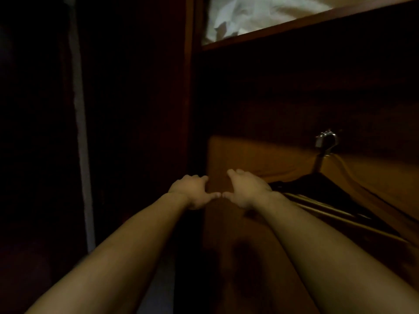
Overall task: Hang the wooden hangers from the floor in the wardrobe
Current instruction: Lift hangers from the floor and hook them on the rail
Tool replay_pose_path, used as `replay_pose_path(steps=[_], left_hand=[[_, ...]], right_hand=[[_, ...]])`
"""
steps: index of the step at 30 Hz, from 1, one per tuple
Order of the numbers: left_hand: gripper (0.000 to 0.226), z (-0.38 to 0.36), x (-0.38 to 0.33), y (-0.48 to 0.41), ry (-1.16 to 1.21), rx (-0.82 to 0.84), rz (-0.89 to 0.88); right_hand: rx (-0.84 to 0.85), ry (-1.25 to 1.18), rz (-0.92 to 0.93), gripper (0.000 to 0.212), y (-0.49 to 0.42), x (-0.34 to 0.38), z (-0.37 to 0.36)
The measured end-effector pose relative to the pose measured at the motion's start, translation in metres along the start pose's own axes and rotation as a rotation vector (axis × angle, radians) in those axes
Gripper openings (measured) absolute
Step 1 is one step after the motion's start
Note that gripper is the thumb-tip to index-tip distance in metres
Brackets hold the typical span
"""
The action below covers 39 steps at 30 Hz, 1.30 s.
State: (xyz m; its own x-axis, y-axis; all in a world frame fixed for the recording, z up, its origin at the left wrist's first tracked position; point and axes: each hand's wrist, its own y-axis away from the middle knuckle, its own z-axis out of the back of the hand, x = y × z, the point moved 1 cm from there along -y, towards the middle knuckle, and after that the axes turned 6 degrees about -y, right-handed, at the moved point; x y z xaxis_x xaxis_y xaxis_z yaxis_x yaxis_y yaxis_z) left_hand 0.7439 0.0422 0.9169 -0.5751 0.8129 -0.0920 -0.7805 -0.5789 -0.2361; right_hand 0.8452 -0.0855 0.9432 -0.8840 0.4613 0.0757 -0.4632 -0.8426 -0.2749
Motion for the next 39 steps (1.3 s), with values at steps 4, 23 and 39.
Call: replay_pose_path(steps=[4, 23, 39], left_hand=[[0.077, 0.002, 0.024, 0.020, -0.015, -0.023, 0.110], [0.075, 0.027, 0.164, 0.212, -0.185, 0.016, 0.637], [0.078, 0.059, 0.315, 0.399, -0.227, 0.061, 0.832]], right_hand=[[0.023, -0.036, 0.096, 0.064, -0.010, 0.021, -0.004], [0.203, -0.262, 0.516, 0.059, 0.016, 0.197, -0.079], [0.282, -0.308, 0.723, 0.063, 0.092, 0.432, -0.095]])
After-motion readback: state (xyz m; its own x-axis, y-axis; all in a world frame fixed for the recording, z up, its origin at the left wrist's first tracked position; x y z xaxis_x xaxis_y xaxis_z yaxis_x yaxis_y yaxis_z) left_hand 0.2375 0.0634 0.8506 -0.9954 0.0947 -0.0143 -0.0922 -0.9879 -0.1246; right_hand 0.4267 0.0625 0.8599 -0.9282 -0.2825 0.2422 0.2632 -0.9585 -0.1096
